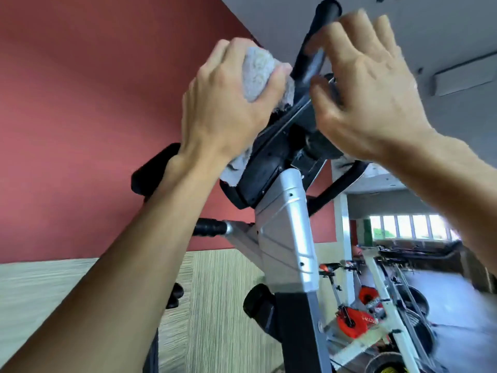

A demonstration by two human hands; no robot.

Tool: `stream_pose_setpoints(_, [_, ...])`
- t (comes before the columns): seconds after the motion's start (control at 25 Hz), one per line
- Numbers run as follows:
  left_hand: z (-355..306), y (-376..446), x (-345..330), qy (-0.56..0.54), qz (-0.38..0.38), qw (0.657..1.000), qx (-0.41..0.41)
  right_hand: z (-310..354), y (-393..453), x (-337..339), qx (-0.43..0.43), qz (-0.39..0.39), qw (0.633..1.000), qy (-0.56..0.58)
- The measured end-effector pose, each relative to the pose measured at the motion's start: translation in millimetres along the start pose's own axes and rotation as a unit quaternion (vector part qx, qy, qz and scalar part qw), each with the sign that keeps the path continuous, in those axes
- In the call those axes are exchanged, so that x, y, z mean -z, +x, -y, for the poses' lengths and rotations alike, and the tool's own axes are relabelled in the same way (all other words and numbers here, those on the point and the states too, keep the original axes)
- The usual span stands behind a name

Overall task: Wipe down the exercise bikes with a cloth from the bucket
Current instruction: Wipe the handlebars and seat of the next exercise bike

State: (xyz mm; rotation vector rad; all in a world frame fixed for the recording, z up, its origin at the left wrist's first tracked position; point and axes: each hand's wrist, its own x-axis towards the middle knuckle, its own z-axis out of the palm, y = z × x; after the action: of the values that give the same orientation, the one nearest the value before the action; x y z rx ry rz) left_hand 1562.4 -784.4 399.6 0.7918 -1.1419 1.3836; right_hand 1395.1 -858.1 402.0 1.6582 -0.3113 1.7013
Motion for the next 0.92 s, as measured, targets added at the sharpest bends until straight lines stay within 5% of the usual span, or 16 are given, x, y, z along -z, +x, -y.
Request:
stream_pose_setpoints(0.12, [5.5,35.8,-3.4,-0.149,0.098,0.983,0.049,-28.5,36.7,-5.8,0.129,0.062,0.986,-0.085])
stream_pose_setpoints(0.24, [25.4,76.2,-8.5,-0.248,0.237,0.915,0.211,-60.0,93.9,-3.4,0.223,0.172,0.954,-0.103])
stream_pose_setpoints(0.36, [36.1,82.7,-18.7,-0.260,0.320,0.869,0.272,-76.3,116.6,4.4,0.294,0.242,0.922,-0.072])
stream_pose_setpoints(0.52, [17.6,78.6,-33.9,-0.293,0.419,0.802,0.309,-74.8,128.5,6.6,0.268,0.305,0.914,-0.001])
stream_pose_setpoints(0.64, [7.6,68.0,-37.6,-0.294,0.398,0.821,0.284,-65.8,124.5,7.9,0.210,0.323,0.923,0.020])
stream_pose_setpoints(0.92, [32.7,60.1,-23.7,-0.291,0.459,0.797,0.264,-47.6,113.7,4.2,0.150,0.350,0.924,0.032])
